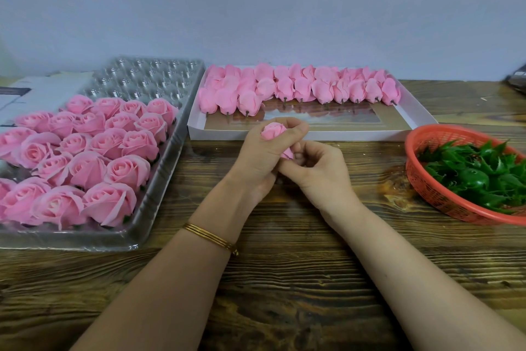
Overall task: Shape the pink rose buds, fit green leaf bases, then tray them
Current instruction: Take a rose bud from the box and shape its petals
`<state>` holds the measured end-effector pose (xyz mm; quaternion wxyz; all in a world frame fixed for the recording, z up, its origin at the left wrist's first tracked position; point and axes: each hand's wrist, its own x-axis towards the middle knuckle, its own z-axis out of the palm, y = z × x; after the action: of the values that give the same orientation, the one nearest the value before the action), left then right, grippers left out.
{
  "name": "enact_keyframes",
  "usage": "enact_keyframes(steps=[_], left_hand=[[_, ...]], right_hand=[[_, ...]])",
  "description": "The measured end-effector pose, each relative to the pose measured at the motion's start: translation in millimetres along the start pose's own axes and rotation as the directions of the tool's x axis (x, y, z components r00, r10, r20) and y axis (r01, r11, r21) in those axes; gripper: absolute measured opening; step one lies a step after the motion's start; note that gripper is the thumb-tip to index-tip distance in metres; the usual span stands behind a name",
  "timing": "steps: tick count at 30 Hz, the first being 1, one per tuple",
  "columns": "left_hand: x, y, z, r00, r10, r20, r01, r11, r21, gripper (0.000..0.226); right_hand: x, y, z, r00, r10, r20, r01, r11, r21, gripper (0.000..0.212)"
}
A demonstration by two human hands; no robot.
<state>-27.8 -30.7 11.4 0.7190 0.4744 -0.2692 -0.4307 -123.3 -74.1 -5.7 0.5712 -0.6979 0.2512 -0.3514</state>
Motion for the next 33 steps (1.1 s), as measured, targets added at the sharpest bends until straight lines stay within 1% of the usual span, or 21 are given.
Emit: enact_keyframes(steps=[2,5,7,11,14,17,21,25,29,33], left_hand=[[0.6,0.6,-2.5,0.999,0.002,0.039,-0.002,1.000,0.006,0.007],[1.1,1.2,-5.9,0.996,0.003,0.093,-0.005,1.000,0.020,0.004],[1.1,0.2,-6.5,0.996,0.008,0.085,-0.011,1.000,0.027,0.004],[2.1,-3.6,-4.1,0.999,0.043,-0.021,-0.042,0.998,0.036,0.009],[3.2,-5.5,-3.9,0.997,0.055,-0.062,-0.052,0.997,0.054,0.009],[3.1,-6.1,-3.4,0.998,0.062,-0.029,-0.060,0.996,0.059,0.009],[3.0,-5.3,-4.9,0.997,0.062,0.034,-0.064,0.997,0.044,0.009],[3.0,-4.0,-8.2,0.992,0.048,0.116,-0.055,0.997,0.057,0.009],[2.8,-4.0,-10.4,0.989,0.051,0.138,-0.062,0.995,0.078,0.010],[2.7,-3.2,-10.0,0.990,0.036,0.139,-0.049,0.995,0.087,0.010]], right_hand=[[0.0,-1.2,-2.6,0.999,0.023,0.046,-0.026,0.998,0.051,0.038],[0.6,-3.7,-5.7,0.993,0.061,0.098,-0.069,0.994,0.082,0.018],[0.8,-3.6,-6.1,0.991,0.085,0.106,-0.096,0.991,0.098,0.011],[0.4,-2.3,-2.3,0.995,0.066,0.077,-0.074,0.993,0.096,0.020],[-0.4,-0.6,0.5,0.999,0.032,0.010,-0.032,0.999,0.030,0.029],[-0.8,-0.5,1.2,0.999,0.001,-0.037,-0.003,0.999,-0.036,0.033],[-1.1,-1.1,-0.2,0.999,0.015,-0.036,-0.014,1.000,0.016,0.030],[-1.8,-4.2,-2.0,0.998,0.058,0.015,-0.059,0.996,0.064,0.022],[-1.4,-6.7,-3.9,0.995,0.071,0.070,-0.076,0.994,0.081,0.029],[-2.1,-7.6,-4.6,0.994,0.082,0.074,-0.088,0.993,0.084,0.032]])
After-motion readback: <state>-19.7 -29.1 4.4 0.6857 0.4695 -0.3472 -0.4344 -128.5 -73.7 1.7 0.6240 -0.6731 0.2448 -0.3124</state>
